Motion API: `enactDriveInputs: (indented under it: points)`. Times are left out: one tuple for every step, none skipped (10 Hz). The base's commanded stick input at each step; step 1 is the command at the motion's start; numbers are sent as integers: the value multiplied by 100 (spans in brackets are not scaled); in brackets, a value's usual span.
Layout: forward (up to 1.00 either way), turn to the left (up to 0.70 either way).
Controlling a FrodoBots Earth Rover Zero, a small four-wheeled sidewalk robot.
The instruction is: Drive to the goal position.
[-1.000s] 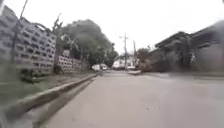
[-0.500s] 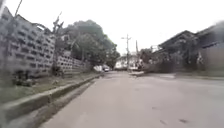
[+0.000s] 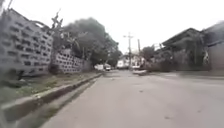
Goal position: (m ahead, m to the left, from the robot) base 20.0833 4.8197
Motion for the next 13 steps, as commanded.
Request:
enactDriveInputs:
  points:
    - [70,0]
    - [70,-3]
    - [70,-16]
    - [70,-29]
    - [70,-21]
    - [70,-5]
    - [70,-1]
    - [70,0]
    - [69,0]
    - [68,0]
    - [68,0]
    - [68,0]
    - [68,0]
